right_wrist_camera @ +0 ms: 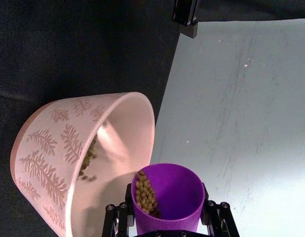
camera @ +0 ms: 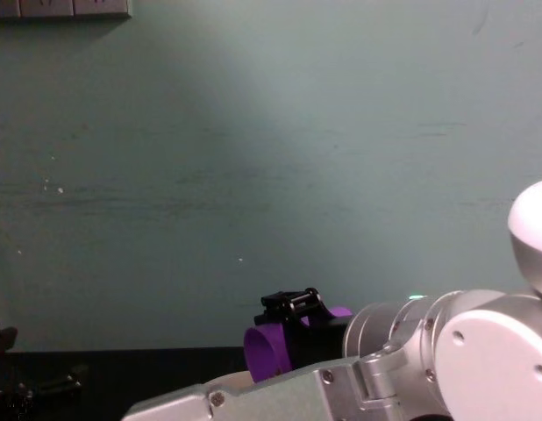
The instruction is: Pick up the cup and pour the mung beans from the cup into the bowl.
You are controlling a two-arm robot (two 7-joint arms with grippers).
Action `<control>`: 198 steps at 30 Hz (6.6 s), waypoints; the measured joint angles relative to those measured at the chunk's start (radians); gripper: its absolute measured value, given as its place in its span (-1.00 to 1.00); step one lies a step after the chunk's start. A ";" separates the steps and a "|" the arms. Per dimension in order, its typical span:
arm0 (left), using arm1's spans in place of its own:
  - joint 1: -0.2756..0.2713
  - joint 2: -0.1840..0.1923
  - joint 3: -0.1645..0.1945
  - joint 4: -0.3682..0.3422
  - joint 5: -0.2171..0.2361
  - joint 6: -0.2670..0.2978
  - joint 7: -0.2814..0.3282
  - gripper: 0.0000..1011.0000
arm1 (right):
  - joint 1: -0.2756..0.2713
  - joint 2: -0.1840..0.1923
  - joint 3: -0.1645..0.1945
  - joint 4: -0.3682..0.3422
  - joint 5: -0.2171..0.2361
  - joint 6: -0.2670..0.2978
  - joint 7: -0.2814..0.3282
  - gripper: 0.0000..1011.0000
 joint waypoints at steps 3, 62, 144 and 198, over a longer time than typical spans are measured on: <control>0.000 0.000 0.000 0.000 0.000 0.000 0.000 0.98 | -0.001 0.000 0.001 -0.001 0.000 0.000 0.000 0.44; 0.000 0.000 0.000 0.000 0.000 0.000 0.000 0.98 | 0.004 0.012 -0.019 -0.022 -0.064 0.009 0.027 0.44; 0.000 0.000 0.000 0.000 0.000 0.000 0.000 0.98 | -0.136 0.024 0.153 -0.123 0.087 -0.001 -0.141 0.44; 0.000 0.000 0.000 0.000 0.000 0.000 0.000 0.98 | -0.188 -0.127 0.618 0.404 1.336 -0.481 -0.041 0.44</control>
